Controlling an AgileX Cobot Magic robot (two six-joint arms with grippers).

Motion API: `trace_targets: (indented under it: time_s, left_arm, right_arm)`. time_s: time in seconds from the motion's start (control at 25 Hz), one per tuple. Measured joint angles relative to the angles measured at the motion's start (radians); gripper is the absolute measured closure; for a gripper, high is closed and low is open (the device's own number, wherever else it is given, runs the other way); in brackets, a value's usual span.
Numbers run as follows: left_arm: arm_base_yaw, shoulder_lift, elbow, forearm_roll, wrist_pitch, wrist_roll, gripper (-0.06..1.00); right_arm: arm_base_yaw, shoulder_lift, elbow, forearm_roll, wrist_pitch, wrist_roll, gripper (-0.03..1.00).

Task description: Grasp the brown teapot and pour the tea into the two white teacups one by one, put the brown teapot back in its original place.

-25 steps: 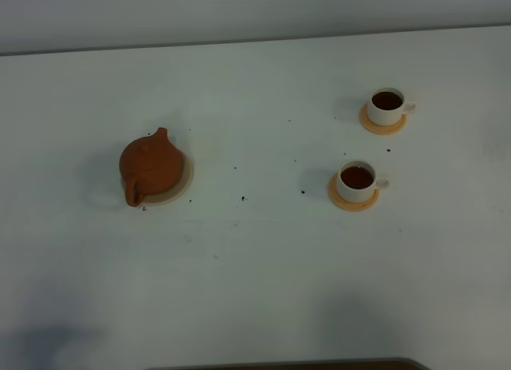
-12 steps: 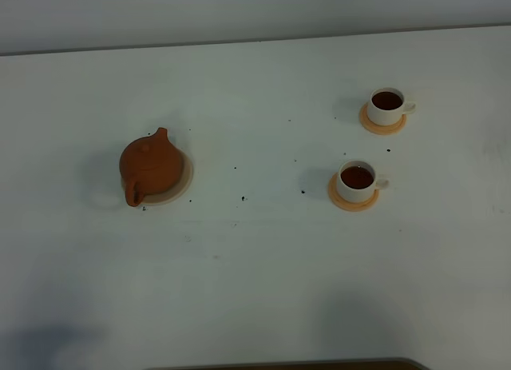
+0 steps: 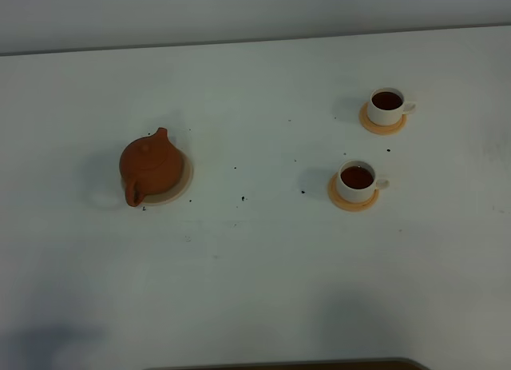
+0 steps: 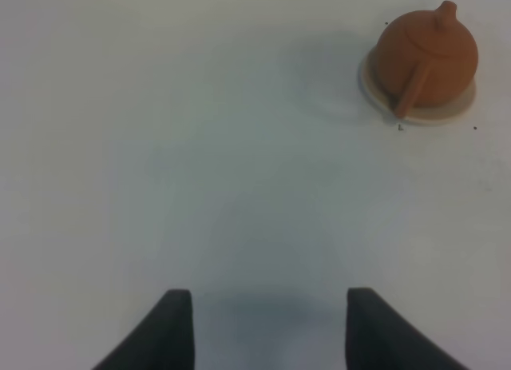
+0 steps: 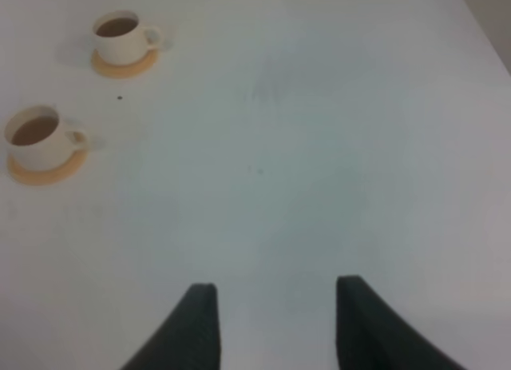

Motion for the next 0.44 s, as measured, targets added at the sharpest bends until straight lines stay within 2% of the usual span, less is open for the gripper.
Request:
trace_targets:
  time_s: [0.44]
  left_arm:
    - [0.000, 0.000, 0.000, 0.001, 0.000, 0.000, 0.47]
  right_arm:
    - [0.000, 0.000, 0.000, 0.000, 0.000, 0.000, 0.59]
